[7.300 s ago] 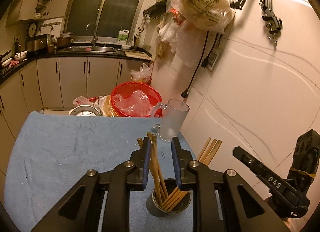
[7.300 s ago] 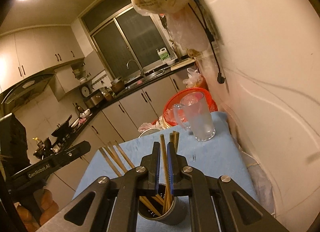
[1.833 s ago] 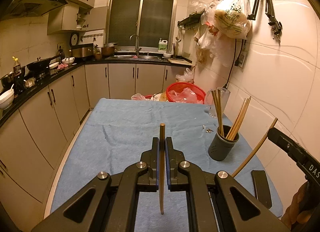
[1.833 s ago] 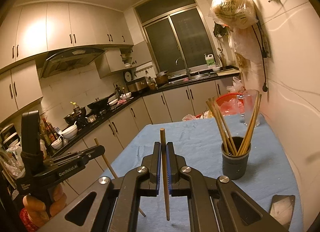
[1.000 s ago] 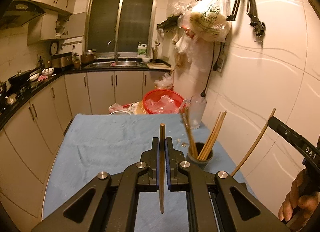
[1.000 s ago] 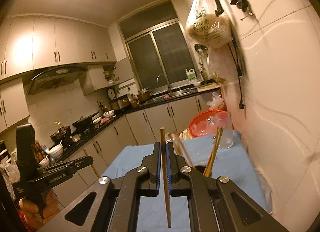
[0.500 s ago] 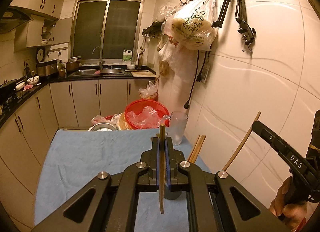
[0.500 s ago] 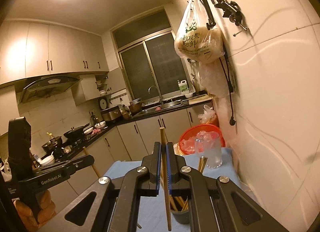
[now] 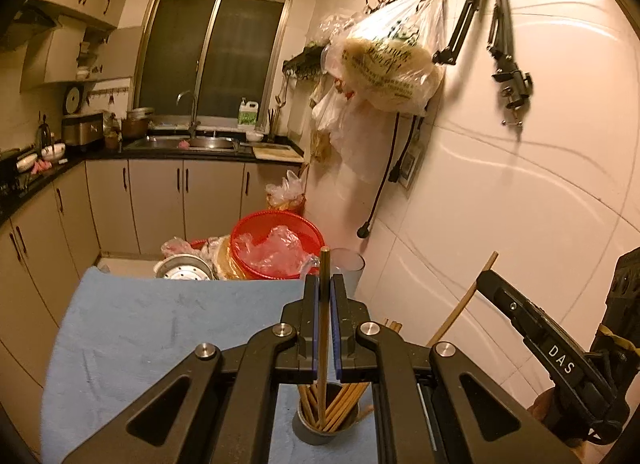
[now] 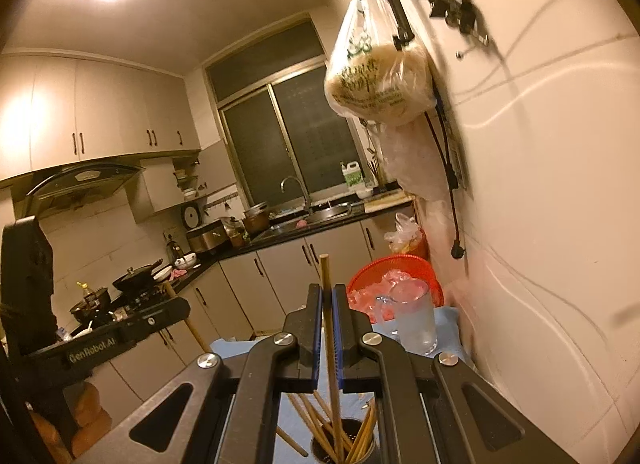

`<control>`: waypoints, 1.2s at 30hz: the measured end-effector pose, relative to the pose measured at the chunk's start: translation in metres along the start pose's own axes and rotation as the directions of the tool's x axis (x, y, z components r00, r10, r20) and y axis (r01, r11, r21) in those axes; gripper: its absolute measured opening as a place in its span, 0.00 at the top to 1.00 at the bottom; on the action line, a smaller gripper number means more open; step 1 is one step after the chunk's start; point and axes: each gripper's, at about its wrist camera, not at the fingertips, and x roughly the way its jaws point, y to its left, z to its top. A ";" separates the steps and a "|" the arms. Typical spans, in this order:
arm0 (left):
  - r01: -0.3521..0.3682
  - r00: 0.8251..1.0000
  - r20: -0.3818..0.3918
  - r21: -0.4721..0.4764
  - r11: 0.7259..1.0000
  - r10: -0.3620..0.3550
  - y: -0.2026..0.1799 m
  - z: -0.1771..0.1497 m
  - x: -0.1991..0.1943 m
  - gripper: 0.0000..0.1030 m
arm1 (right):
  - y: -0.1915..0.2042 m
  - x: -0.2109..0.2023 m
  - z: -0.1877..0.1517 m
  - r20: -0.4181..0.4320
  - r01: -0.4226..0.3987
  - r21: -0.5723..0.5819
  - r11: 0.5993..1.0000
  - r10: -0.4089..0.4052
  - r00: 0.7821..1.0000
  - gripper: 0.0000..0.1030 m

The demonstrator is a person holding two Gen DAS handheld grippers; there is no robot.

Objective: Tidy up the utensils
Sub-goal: 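Lower both chopsticks into the black holder and open both grippers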

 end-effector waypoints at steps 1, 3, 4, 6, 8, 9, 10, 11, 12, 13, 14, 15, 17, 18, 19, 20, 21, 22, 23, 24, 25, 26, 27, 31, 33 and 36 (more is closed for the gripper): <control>-0.001 1.000 -0.005 -0.003 1.000 0.001 0.001 -0.001 0.004 0.94 | -0.002 0.005 -0.001 -0.006 0.002 -0.001 1.000 -0.002 1.000 0.95; -0.004 1.000 -0.014 -0.011 1.000 0.004 0.004 -0.005 0.014 0.94 | -0.005 0.015 -0.004 -0.018 0.007 -0.002 1.000 -0.007 1.000 0.95; -0.002 1.000 -0.019 -0.011 1.000 0.002 0.005 -0.007 0.019 0.94 | -0.006 0.018 -0.006 -0.024 0.007 -0.001 1.000 -0.007 1.000 0.95; -0.004 0.999 -0.034 -0.018 1.000 0.004 0.009 -0.012 0.029 0.94 | -0.009 0.026 -0.011 -0.038 0.008 0.001 1.000 -0.008 0.999 0.95; -0.002 0.999 -0.045 -0.021 1.000 0.001 0.010 -0.015 0.035 0.94 | -0.012 0.033 -0.017 -0.054 0.012 0.002 1.000 -0.012 0.998 0.95; -0.005 0.999 -0.052 -0.022 1.000 0.004 0.011 -0.018 0.039 0.94 | -0.013 0.036 -0.020 -0.062 0.012 0.002 1.000 -0.012 0.998 0.95; -0.009 0.998 -0.058 -0.020 1.000 0.008 0.012 -0.021 0.041 0.94 | -0.015 0.039 -0.023 -0.071 0.013 0.003 1.000 -0.013 0.997 0.95; -0.010 0.998 -0.062 -0.019 1.000 0.009 0.012 -0.023 0.043 0.94 | -0.016 0.041 -0.027 -0.080 0.014 0.005 1.000 -0.013 0.997 0.95; -0.011 0.998 -0.067 -0.018 1.000 0.010 0.012 -0.025 0.045 0.94 | -0.017 0.043 -0.030 -0.088 0.013 0.007 1.000 -0.012 0.996 0.95; -0.012 0.997 -0.073 -0.018 1.000 0.011 0.013 -0.028 0.047 0.94 | -0.018 0.044 -0.032 -0.094 0.014 0.007 1.000 -0.013 0.996 0.95; -0.014 0.997 -0.078 -0.018 1.000 0.013 0.014 -0.030 0.049 0.94 | -0.018 0.046 -0.035 -0.101 0.015 0.005 1.000 -0.014 0.995 0.95; -0.016 0.997 -0.082 -0.018 1.000 0.014 0.015 -0.033 0.050 0.94 | -0.018 0.048 -0.038 -0.107 0.015 0.005 1.000 -0.015 0.994 0.95; -0.016 0.996 -0.091 -0.018 1.000 0.015 0.016 -0.037 0.053 0.94 | -0.018 0.051 -0.044 -0.122 0.015 0.004 1.000 -0.015 0.992 0.95; -0.015 0.996 -0.094 -0.017 1.000 0.014 0.016 -0.038 0.054 0.94 | -0.018 0.051 -0.047 -0.126 0.017 0.002 1.000 -0.017 0.992 0.95; -0.015 0.995 -0.095 -0.016 1.000 0.014 0.016 -0.040 0.055 0.94 | -0.018 0.052 -0.050 -0.132 0.018 0.002 1.000 -0.018 0.991 0.95; -0.015 0.995 -0.097 -0.015 1.000 0.013 0.017 -0.042 0.055 0.94 | -0.019 0.053 -0.053 -0.140 0.018 0.003 1.000 -0.017 0.990 0.95; -0.015 0.995 -0.100 -0.015 1.000 0.013 0.017 -0.044 0.056 0.94 | -0.020 0.055 -0.056 -0.146 0.020 0.004 1.000 -0.019 0.989 0.95; -0.016 0.995 -0.096 -0.016 1.000 0.015 0.018 -0.046 0.056 0.94 | -0.021 0.056 -0.058 -0.151 0.023 0.004 1.000 -0.022 0.988 0.95; -0.018 0.995 -0.094 -0.016 1.000 0.017 0.019 -0.047 0.056 0.94 | -0.022 0.058 -0.061 -0.160 0.025 0.006 1.000 -0.024 0.987 0.95; -0.019 0.995 -0.095 -0.015 1.000 0.018 0.019 -0.049 0.056 0.94 | -0.023 0.059 -0.064 -0.168 0.028 0.009 1.000 -0.026 0.985 0.95; -0.017 0.995 -0.103 -0.018 1.000 0.015 0.020 -0.051 0.057 0.94 | -0.025 0.060 -0.068 -0.176 0.032 0.010 0.999 -0.030 0.984 0.95; -0.013 0.994 -0.109 -0.021 1.000 0.010 0.021 -0.052 0.058 0.94 | -0.027 0.061 -0.071 -0.184 0.037 0.012 0.999 -0.034 0.982 0.95; -0.013 0.993 -0.113 -0.019 1.000 0.011 0.021 -0.054 0.059 0.94 | -0.030 0.062 -0.074 -0.193 0.039 0.017 0.999 -0.034 0.981 0.95; -0.011 0.992 -0.124 -0.011 1.000 0.009 0.020 -0.058 0.063 0.94 | -0.037 0.061 -0.081 -0.216 0.038 0.041 0.998 -0.028 0.976 0.95; -0.012 0.992 -0.129 -0.005 1.000 0.012 0.019 -0.061 0.064 0.94 | -0.039 0.060 -0.083 -0.223 0.041 0.052 0.998 -0.029 0.974 0.95; -0.009 0.990 -0.138 0.003 1.000 0.009 0.017 -0.063 0.065 0.94 | -0.042 0.058 -0.084 -0.225 0.043 0.055 0.998 -0.030 0.974 0.95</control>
